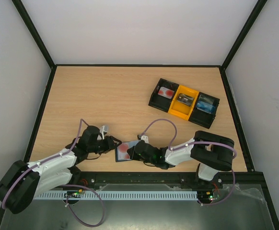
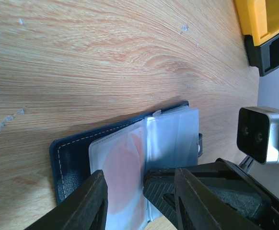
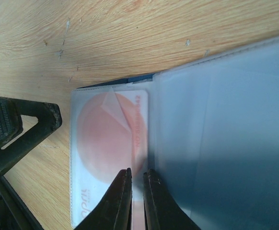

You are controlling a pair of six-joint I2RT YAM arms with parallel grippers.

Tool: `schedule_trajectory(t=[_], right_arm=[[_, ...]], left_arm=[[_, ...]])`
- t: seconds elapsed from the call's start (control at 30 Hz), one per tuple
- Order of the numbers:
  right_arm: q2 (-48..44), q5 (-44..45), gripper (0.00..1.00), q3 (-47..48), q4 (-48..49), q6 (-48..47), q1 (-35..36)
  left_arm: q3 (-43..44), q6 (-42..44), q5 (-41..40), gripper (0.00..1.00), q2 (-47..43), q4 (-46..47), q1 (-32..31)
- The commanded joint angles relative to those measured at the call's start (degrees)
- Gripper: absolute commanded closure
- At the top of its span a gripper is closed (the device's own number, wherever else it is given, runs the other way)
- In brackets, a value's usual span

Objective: Take the credit cards out of the card holder

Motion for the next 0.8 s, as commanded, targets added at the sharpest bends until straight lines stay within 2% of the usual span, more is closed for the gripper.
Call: schedule_trajectory(t=[0.0,0.53,0.77], right_arm=[[1.07,1.53,0.90,-0.54,-1.37,0.50,0.46],[1.25,1.59,0.90,-0.87,-0.92,0.86,0.53],[2.51,0.77,0.90,-0.92,0.93,1.41,0.54]], left_arm=[[-0.30,0.76,-0.05,0.59,1.78,1.37,0.28],[-0.38,1.27,-1.11,0.58,2.60,-0.39,0.30],[-1.23,0.55,0.69,0.58,3.74,2.91,0.26]])
